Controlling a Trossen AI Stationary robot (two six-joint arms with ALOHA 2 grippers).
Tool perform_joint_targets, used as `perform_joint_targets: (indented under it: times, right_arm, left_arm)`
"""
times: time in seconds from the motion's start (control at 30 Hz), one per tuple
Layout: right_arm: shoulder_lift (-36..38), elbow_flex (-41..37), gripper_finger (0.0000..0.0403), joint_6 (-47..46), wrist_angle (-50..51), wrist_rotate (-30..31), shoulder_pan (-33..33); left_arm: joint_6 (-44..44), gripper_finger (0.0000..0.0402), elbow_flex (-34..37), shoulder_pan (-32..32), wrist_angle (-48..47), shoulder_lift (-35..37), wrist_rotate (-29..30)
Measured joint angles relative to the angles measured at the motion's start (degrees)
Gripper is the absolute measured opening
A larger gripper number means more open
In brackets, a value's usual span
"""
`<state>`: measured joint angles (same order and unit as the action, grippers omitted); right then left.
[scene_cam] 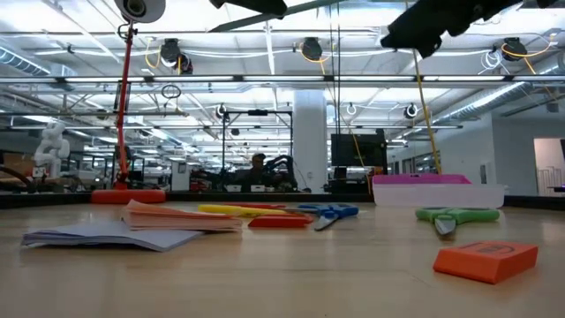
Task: Pack school essentials
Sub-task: Put the light blue pencil into the supply box
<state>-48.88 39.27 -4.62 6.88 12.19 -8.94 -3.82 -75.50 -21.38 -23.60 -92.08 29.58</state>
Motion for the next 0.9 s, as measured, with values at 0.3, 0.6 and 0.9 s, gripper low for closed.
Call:
perform_joint_targets:
  times: [0.3, 0.6, 0.9]
  right_arm:
    - [-0.8, 0.3, 0.017, 4.1, -2.3, 1.7, -3.7]
    - [-6.7, 3.1, 0.0169, 4.0, -1.8, 3.0, -4.9]
    - [-13.1, 6.5, 0.0169, 5.3, -2.6, 2.8, -4.8]
  left_arm:
    - [0.7, 0.0028, 0.0, 3.8, -1.1, 2.0, -2.7]
    - [0.0, 0.0028, 0.0, 5.1, -0.4, 1.4, -4.3]
    - [-0.8, 0.0028, 0.0, 5.0, -1.2, 1.3, -5.6]
